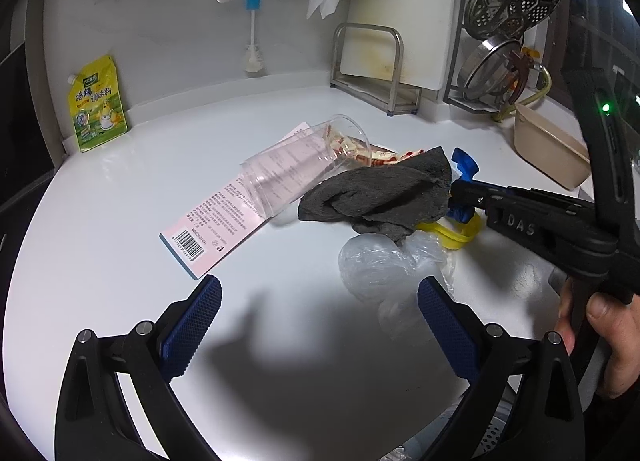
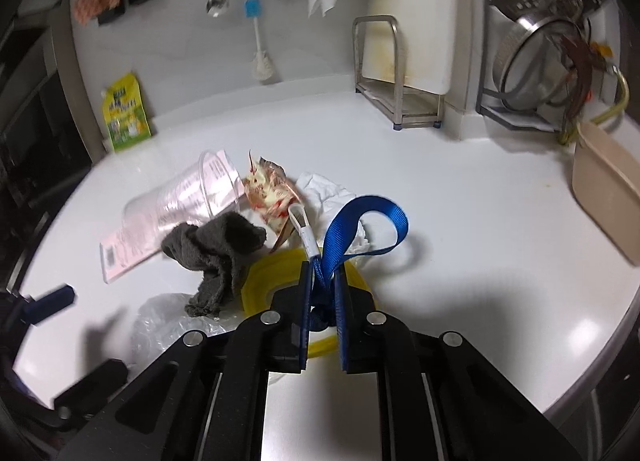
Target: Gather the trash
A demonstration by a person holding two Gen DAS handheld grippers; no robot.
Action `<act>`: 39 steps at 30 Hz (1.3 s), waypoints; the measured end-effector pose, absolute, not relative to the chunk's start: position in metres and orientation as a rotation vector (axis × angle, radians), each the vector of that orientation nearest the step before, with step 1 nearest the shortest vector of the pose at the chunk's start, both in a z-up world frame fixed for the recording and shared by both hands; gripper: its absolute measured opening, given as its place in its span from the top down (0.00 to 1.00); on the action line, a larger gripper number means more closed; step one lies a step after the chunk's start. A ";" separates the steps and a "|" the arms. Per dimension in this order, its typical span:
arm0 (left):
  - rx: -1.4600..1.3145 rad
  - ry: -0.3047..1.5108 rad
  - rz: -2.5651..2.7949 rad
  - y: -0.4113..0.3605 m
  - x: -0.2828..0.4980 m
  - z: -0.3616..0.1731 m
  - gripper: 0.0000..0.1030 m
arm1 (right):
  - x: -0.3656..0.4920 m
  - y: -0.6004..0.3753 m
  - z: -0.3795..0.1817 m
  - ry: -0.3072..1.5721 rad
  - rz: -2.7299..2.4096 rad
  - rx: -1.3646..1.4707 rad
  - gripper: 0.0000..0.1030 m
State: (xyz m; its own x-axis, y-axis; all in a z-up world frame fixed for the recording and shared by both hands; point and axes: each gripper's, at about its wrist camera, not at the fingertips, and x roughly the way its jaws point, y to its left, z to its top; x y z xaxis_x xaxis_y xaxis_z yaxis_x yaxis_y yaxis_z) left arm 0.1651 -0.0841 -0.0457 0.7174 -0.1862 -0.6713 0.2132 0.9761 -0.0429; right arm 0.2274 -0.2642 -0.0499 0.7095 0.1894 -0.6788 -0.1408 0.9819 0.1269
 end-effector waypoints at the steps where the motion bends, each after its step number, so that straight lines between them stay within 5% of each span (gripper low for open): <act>1: 0.040 0.740 -0.221 -0.086 0.165 -0.046 0.06 | 0.226 -0.268 -0.049 0.755 0.182 0.082 0.90; 20: 0.088 0.800 -0.201 -0.127 0.180 -0.059 0.07 | 0.212 -0.320 -0.039 0.697 0.100 0.218 0.93; 21: 0.096 0.799 -0.193 -0.129 0.182 -0.061 0.09 | 0.213 -0.320 -0.039 0.697 0.101 0.217 0.93; 25: 0.094 0.819 -0.217 -0.129 0.184 -0.064 0.48 | 0.213 -0.319 -0.041 0.707 0.099 0.205 0.93; 27: 0.079 0.836 -0.242 -0.127 0.185 -0.067 0.59 | 0.212 -0.319 -0.042 0.715 0.100 0.204 0.93; 35: 0.082 0.809 -0.251 -0.121 0.177 -0.062 0.64 | 0.206 -0.330 -0.049 0.760 0.103 0.223 0.92; 38: 0.085 0.802 -0.250 -0.118 0.175 -0.060 0.64 | 0.203 -0.332 -0.052 0.771 0.078 0.224 0.73; 39: 0.086 0.802 -0.251 -0.118 0.174 -0.059 0.64 | 0.202 -0.331 -0.052 0.767 0.068 0.219 0.54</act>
State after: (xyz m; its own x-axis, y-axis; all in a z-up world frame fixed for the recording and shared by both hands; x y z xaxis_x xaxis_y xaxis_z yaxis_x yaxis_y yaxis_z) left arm 0.1742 -0.1176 -0.0591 0.6678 -0.1894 -0.7199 0.2547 0.9669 -0.0182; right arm 0.2024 -0.3313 -0.0517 0.7188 0.1410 -0.6808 0.0185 0.9750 0.2214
